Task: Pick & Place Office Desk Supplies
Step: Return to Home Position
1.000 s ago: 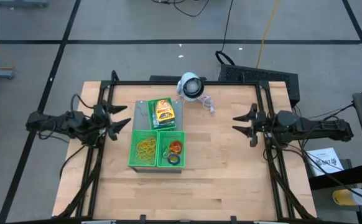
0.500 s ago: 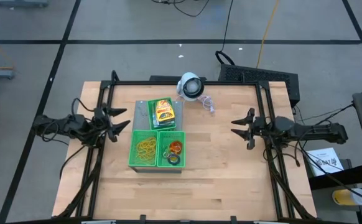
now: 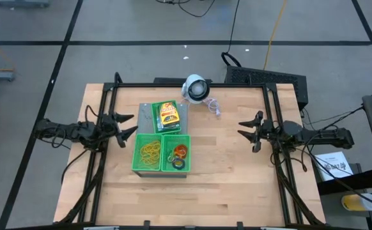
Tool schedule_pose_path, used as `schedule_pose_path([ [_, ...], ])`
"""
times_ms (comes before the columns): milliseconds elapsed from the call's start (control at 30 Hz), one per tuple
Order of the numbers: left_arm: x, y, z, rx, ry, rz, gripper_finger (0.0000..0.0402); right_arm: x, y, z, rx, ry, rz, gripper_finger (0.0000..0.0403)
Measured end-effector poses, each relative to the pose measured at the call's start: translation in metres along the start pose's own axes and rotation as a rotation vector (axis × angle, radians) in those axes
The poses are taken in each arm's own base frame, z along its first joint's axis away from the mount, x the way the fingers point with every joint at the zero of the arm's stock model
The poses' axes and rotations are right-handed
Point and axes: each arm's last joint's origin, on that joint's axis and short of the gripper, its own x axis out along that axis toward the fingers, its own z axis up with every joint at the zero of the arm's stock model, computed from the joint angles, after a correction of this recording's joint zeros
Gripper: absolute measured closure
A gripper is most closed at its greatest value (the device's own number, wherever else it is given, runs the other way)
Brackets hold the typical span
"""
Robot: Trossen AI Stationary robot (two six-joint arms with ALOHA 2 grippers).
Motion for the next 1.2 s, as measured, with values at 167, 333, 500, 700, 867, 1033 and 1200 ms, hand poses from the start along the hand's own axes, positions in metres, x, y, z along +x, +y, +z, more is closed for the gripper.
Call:
schedule_pose_path([
  [167,0.0,-0.002,-0.001,-0.021,0.011,-0.043,0.0091,0.0,0.0,-0.001,-0.016,0.008,0.001,0.0238],
  [333,-0.004,-0.01,0.001,0.061,0.02,-0.212,0.0091,0.0,0.0,-0.001,-0.014,0.007,0.004,0.0238],
  [500,-0.009,-0.014,0.005,0.137,0.016,-0.276,0.0091,0.0,0.001,-0.001,-0.012,0.011,0.049,0.0238],
  [700,-0.009,-0.013,0.004,0.158,0.014,-0.203,0.0091,0.0,0.001,-0.001,-0.013,0.012,0.046,0.0238],
  [867,-0.008,-0.009,0.004,0.164,0.002,-0.06,0.0091,0.0,0.001,-0.001,-0.013,0.012,0.047,0.0238],
  [1033,-0.008,-0.008,0.004,0.174,0.001,-0.038,0.0091,0.0,0.001,-0.001,-0.048,0.011,0.047,0.0238],
  [1200,-0.008,-0.008,0.004,0.194,0.004,-0.05,0.0091,0.0,0.001,-0.001,-0.098,0.011,0.048,0.0238],
])
